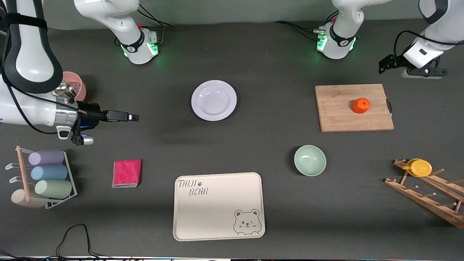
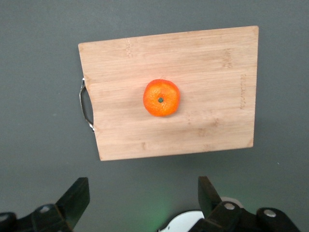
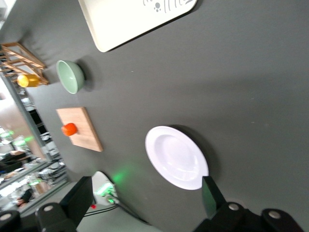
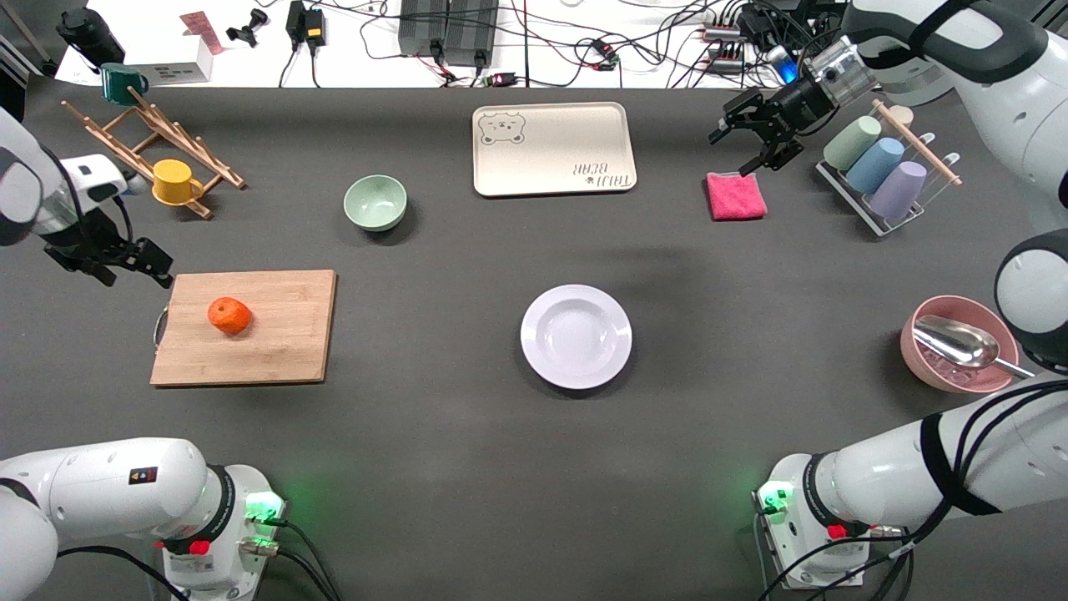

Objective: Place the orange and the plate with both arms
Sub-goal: 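Reach the left gripper toward the orange while the right gripper extends, then grasp the orange on the cutting board with the left gripper and lift, then carry the orange with the left gripper over the white plate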

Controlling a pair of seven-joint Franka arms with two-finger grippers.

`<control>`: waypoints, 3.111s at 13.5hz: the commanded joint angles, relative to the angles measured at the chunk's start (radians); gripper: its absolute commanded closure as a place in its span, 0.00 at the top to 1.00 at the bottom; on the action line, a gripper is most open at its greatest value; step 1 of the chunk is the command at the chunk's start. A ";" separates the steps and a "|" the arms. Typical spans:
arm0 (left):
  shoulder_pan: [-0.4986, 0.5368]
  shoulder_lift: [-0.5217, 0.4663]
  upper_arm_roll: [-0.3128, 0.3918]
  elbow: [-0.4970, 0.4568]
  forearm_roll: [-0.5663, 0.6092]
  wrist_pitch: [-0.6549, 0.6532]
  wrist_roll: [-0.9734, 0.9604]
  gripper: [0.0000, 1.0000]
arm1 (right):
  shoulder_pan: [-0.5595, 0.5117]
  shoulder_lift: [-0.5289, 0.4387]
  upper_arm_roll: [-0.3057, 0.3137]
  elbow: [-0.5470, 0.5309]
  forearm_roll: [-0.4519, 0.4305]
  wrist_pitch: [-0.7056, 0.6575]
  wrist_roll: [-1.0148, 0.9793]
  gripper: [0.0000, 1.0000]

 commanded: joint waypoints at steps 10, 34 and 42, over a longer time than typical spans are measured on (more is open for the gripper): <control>-0.029 0.311 -0.013 -0.104 0.013 0.478 -0.091 1.00 | -0.009 0.142 -0.076 -0.134 0.546 -0.093 -0.271 1.00; -0.049 0.314 -0.043 0.027 0.012 0.303 -0.108 0.47 | -0.029 0.180 -0.090 -0.191 0.532 -0.148 -0.548 1.00; -0.052 0.303 -0.272 0.532 -0.097 -0.266 -0.324 0.47 | -0.040 0.180 -0.090 -0.182 0.532 -0.153 -0.548 1.00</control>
